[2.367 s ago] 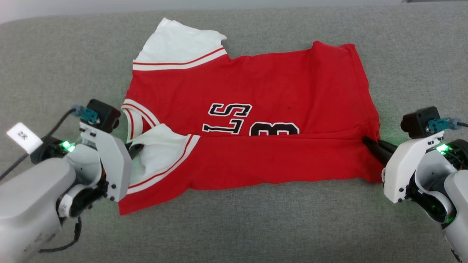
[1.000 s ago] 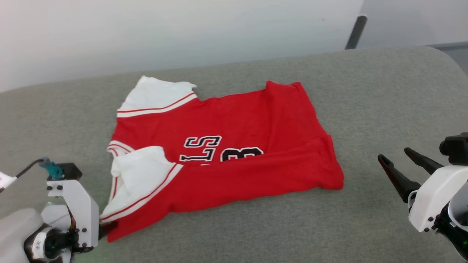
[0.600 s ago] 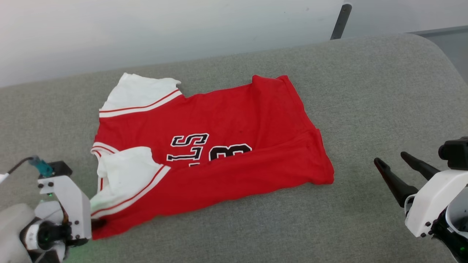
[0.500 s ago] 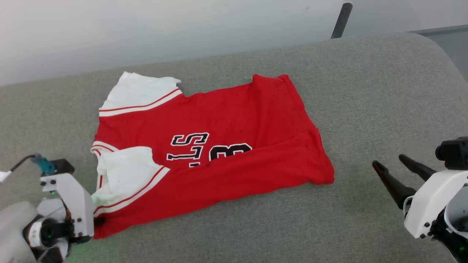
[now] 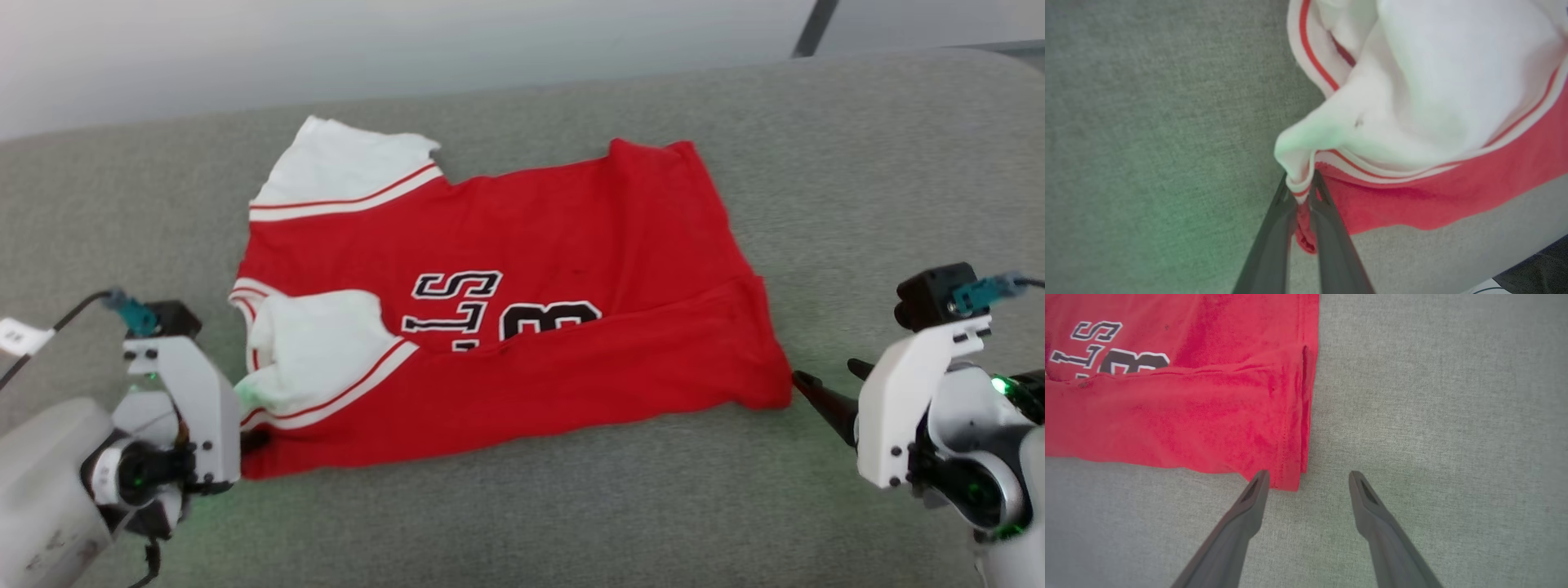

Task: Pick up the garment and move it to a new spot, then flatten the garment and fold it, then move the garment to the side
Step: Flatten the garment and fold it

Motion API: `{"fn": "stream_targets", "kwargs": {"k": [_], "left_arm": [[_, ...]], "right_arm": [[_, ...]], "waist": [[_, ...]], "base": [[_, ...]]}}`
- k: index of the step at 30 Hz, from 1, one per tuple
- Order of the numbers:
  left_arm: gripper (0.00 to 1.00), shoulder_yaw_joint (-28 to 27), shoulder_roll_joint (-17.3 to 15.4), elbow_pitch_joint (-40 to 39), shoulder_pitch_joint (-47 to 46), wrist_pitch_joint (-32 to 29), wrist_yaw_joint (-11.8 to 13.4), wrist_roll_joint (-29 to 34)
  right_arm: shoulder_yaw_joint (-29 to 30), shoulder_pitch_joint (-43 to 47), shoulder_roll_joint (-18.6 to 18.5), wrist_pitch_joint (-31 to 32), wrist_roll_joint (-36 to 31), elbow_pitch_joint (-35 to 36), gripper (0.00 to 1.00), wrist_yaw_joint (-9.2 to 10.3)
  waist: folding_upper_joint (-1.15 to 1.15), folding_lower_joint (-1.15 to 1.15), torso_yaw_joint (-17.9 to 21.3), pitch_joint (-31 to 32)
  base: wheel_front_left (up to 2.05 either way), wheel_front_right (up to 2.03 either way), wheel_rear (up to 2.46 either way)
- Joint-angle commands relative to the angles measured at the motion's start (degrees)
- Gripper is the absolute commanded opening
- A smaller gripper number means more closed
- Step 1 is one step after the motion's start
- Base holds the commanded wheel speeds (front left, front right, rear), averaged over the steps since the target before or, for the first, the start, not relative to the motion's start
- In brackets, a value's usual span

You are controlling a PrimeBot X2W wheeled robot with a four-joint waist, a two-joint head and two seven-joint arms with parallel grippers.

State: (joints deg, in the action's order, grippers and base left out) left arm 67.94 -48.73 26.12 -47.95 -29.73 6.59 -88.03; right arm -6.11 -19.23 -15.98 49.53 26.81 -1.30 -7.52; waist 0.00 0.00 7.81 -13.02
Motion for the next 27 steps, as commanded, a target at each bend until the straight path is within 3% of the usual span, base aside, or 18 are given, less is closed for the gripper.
{"fn": "stream_targets", "kwargs": {"k": [1,13,14,15,16,21,27], "left_arm": [[0.0,0.5,2.4,0.0,0.0,0.4,-0.3,0.9],[0.0,0.4,4.8,1.9,-3.1,0.6,-1.6,2.6],[0.0,0.4,5.0,2.2,-3.3,0.5,-1.8,2.7],[0.0,0.4,5.3,2.4,-3.5,0.4,-1.9,2.7],[0.0,0.3,5.5,2.7,-3.5,0.4,-2.1,2.6],[0.0,0.3,6.2,4.3,-3.7,0.4,-2.9,2.5],[0.0,-0.2,5.5,5.1,-3.4,0.4,-3.7,2.0]], "right_arm": [[-0.3,-1.3,0.1,0.2,-0.2,-1.7,1.0,0.06],[-5.9,-10.4,0.6,-0.5,-0.3,-19.9,1.0,0.06],[-6.4,-11.0,0.9,-0.6,0.0,-21.6,0.83,0.06],[-6.8,-11.5,1.1,-1.0,0.3,-23.1,0.29,0.06],[-7.2,-12.0,1.2,-1.2,0.4,-24.6,0.0,0.06],[-8.9,-14.2,1.0,-2.5,1.4,-29.6,0.0,0.06],[-9.7,-15.4,-0.5,-3.9,3.5,-30.6,0.0,0.07]], "waist": [[0.0,0.0,-1.6,-1.5],[0.0,0.0,-4.3,-3.6],[0.0,0.0,-4.5,-3.6],[0.0,0.0,-4.6,-3.7],[0.0,0.0,-4.7,-3.7],[0.0,0.0,-5.1,-3.7],[0.0,0.0,-5.0,-2.9]], "base": [[0.0,0.0,0.0],[0.0,0.0,0.0],[0.0,0.0,0.0],[0.0,0.0,0.0],[0.0,0.0,0.0],[0.0,0.0,0.0],[0.0,0.0,0.0]]}}
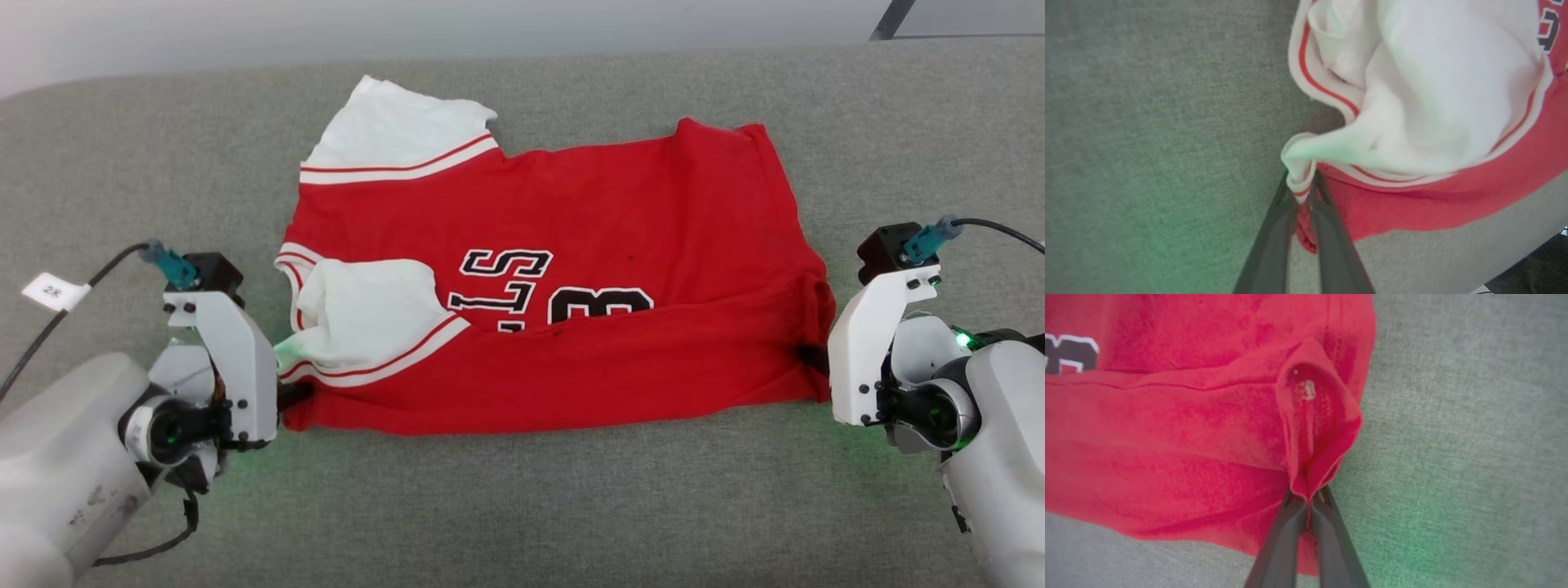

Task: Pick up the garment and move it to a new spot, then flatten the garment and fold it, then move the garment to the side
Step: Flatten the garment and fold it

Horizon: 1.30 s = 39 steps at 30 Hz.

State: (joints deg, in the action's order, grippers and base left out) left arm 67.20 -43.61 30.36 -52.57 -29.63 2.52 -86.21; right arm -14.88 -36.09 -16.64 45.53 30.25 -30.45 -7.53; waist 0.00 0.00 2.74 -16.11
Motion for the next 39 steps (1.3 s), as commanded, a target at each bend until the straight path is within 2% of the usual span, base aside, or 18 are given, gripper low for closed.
{"fn": "stream_targets", "kwargs": {"k": [1,10,19,32,39], "left_arm": [[0.0,0.5,0.0,0.7,1.4,0.1,0.3,0.0],[0.0,0.6,-4.2,-5.8,3.6,-1.1,2.9,-1.0],[0.0,1.2,-8.6,-17.1,8.1,-1.1,8.8,-2.2],[0.0,1.3,-13.3,-28.5,14.1,-0.2,15.6,-5.5],[0.0,1.6,-14.5,-30.1,14.7,0.9,16.3,-4.3]], "right_arm": [[-1.0,1.4,-0.3,0.1,0.5,-1.2,0.0,0.08],[-2.5,4.1,-4.4,1.6,4.0,4.2,0.0,0.08],[-1.0,10.3,-7.9,4.7,6.2,11.0,0.0,0.08],[3.4,19.3,-7.9,10.3,5.7,18.8,0.0,0.08],[5.5,21.6,-6.6,11.8,4.5,21.6,0.0,0.08]], "waist": [[0.0,0.0,0.1,0.4],[0.0,0.0,0.1,2.6],[0.0,0.0,-0.7,4.6],[0.0,0.0,-0.8,5.7],[0.0,0.0,-0.6,5.5]], "base": [[0.0,0.0,0.0],[0.0,0.0,0.0],[0.0,0.0,0.0],[0.0,0.0,0.0],[0.0,0.0,0.0]]}}
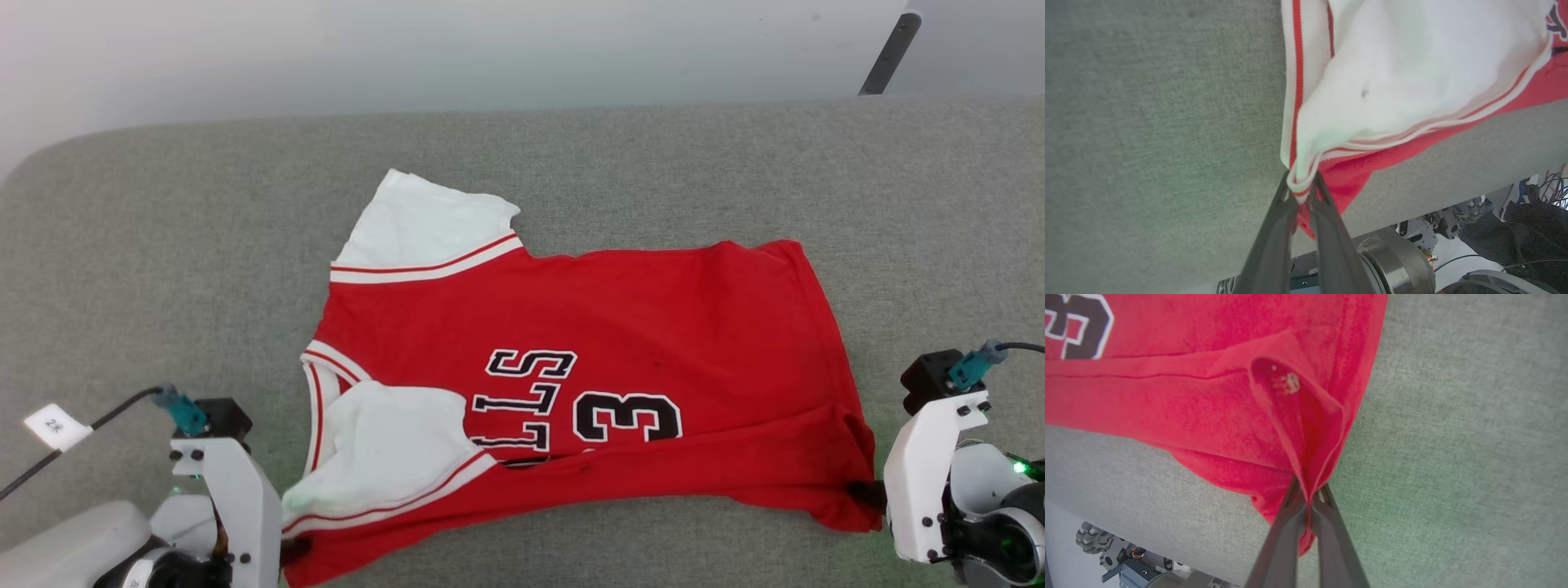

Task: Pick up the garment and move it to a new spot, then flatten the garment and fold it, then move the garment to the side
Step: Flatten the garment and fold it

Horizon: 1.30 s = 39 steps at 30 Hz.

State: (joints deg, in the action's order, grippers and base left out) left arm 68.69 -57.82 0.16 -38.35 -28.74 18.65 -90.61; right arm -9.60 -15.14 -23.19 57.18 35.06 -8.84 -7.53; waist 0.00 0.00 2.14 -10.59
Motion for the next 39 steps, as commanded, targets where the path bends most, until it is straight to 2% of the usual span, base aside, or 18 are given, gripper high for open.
{"fn": "stream_targets", "kwargs": {"k": [1,2,4,5,6,8,9,10,19,24,28,32,36,39], "left_arm": [[0.05,-0.1,-0.2,0.1,0.2,0.5,-0.1,0.5],[0.23,-0.2,-0.2,0.1,-0.3,1.0,-0.4,1.2],[0.27,-0.4,0.2,0.2,-0.7,1.6,-0.7,1.8],[0.37,-0.3,0.2,0.2,-1.2,2.0,-0.9,2.7],[0.42,-0.4,0.3,0.4,-1.5,2.2,-1.0,3.0],[0.51,-0.2,0.5,0.5,-1.6,2.4,-1.3,3.8],[0.95,-0.1,0.5,0.6,-1.8,2.4,-1.4,4.0],[0.99,-0.1,0.5,0.7,-1.9,2.3,-1.3,4.0],[1.0,-1.0,-1.6,-1.6,-4.5,2.0,-0.8,6.4],[1.0,-2.5,-2.2,-3.3,-9.3,2.9,-1.2,10.4],[1.0,-3.9,-0.8,-1.2,-13.6,4.6,-3.4,13.9],[1.0,-5.3,1.6,4.2,-17.6,5.8,-6.2,15.7],[1.0,-5.8,4.2,11.7,-21.1,7.4,-10.0,18.0],[1.0,-5.6,5.8,17.9,-23.5,8.0,-13.2,19.5]], "right_arm": [[0.0,0.6,0.0,0.2,-0.7,0.4,0.0,0.08],[0.0,0.4,0.2,-0.3,-1.0,0.8,0.2,0.08],[0.2,-0.2,0.6,-1.2,-1.6,1.1,0.35,0.08],[0.1,-0.5,0.7,-1.7,-2.0,1.3,0.66,0.08],[0.2,-0.8,0.8,-2.2,-2.3,1.3,1.0,0.08],[0.1,-0.9,1.1,-2.7,-2.8,1.0,1.0,0.08],[-0.1,-1.1,1.3,-2.7,-2.8,1.0,1.0,0.08],[0.0,-1.5,1.3,-3.0,-2.8,1.0,1.0,0.08],[0.3,-2.2,0.8,-4.6,-2.3,5.1,1.0,0.08],[1.3,-1.9,0.8,-10.3,-3.3,10.9,1.0,0.08],[1.8,-2.4,1.3,-18.8,-5.3,14.9,1.0,0.08],[1.7,-3.0,1.9,-27.9,-8.2,17.6,1.0,0.08],[2.4,-3.1,3.4,-36.3,-11.1,18.9,1.0,0.08],[3.2,-2.7,4.8,-40.2,-12.0,19.2,1.0,0.08]], "waist": [[0.0,0.0,0.1,0.0],[0.0,0.0,0.1,0.0],[0.0,0.0,0.2,0.0],[0.0,0.0,0.2,0.0],[0.0,0.0,0.2,0.1],[0.0,0.0,0.3,0.2],[0.0,0.0,0.3,0.2],[0.0,0.0,0.3,0.2],[0.0,0.0,1.0,1.0],[0.0,0.0,2.3,1.1],[0.0,0.0,4.3,0.3],[0.0,0.0,6.7,-1.2],[0.0,0.0,9.2,-3.2],[0.0,0.0,11.0,-5.0]], "base": [[0.0,0.0,0.0],[0.0,0.0,0.0],[0.0,0.0,0.0],[0.0,0.0,0.0],[0.0,0.0,0.0],[0.0,0.0,0.0],[0.0,0.0,0.0],[0.0,0.0,0.0],[0.0,0.0,0.0],[0.0,0.0,0.0],[0.0,0.0,0.0],[0.0,0.0,0.0],[0.0,0.0,0.0],[0.0,0.0,0.0]]}}
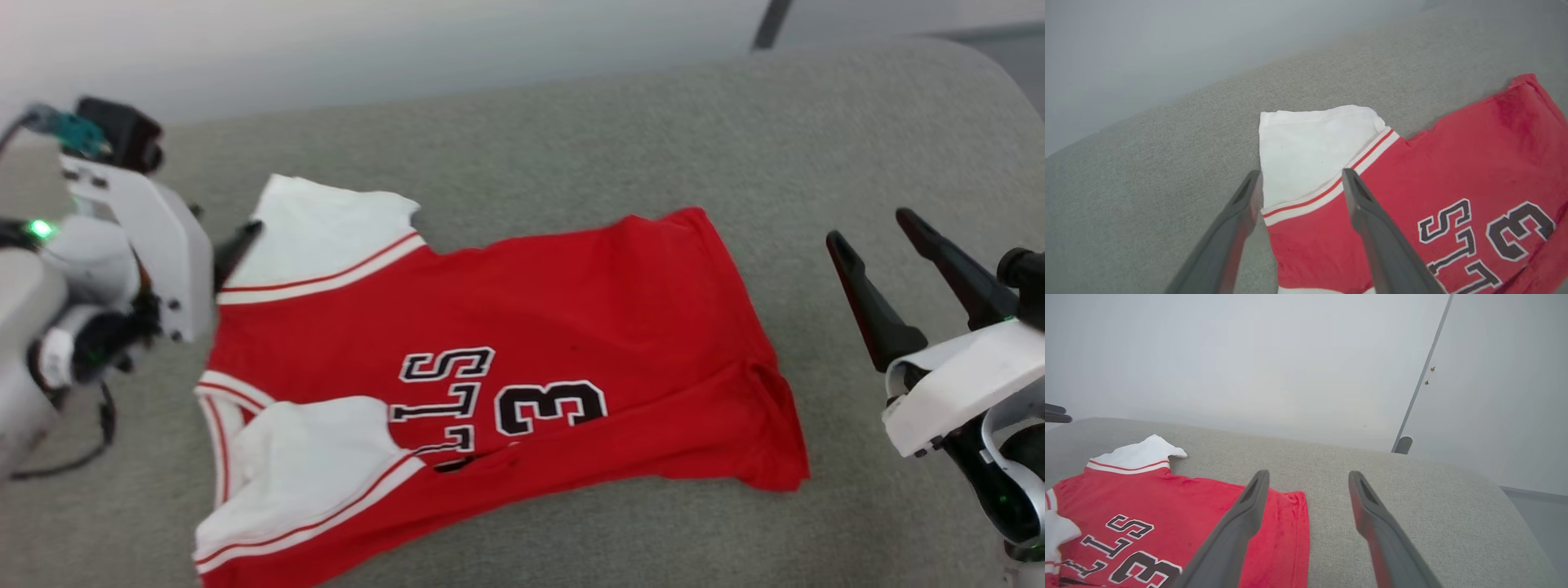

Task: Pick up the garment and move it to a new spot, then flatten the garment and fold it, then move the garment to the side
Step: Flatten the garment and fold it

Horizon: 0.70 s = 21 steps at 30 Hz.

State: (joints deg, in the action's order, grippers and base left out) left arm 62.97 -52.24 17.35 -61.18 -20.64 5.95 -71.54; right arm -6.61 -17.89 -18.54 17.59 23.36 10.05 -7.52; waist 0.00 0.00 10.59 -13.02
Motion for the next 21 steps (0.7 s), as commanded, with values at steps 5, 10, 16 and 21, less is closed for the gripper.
{"fn": "stream_targets", "kwargs": {"k": [5,10,16,21], "left_arm": [[1.0,1.0,2.1,9.9,-4.4,-1.4,-5.2,2.3],[1.0,1.3,4.2,17.9,-8.6,-3.6,-8.5,3.1],[1.0,2.3,6.9,25.3,-12.8,-6.4,-11.1,4.3],[1.0,3.4,9.1,30.6,-15.4,-8.3,-12.0,5.3]], "right_arm": [[0.4,1.3,2.1,-2.4,-0.6,0.2,1.0,0.06],[0.6,1.9,3.5,-2.8,0.0,0.6,1.0,0.06],[0.2,1.5,4.5,-3.4,0.4,1.1,1.0,0.06],[-0.5,0.6,4.9,-3.0,0.8,1.2,1.0,0.06]], "waist": [[0.0,0.0,5.1,-5.7],[0.0,0.0,6.6,-8.7],[0.0,0.0,7.6,-11.7],[0.0,0.0,8.1,-13.6]], "base": [[0.0,0.0,0.0],[0.0,0.0,0.0],[0.0,0.0,0.0],[0.0,0.0,0.0]]}}
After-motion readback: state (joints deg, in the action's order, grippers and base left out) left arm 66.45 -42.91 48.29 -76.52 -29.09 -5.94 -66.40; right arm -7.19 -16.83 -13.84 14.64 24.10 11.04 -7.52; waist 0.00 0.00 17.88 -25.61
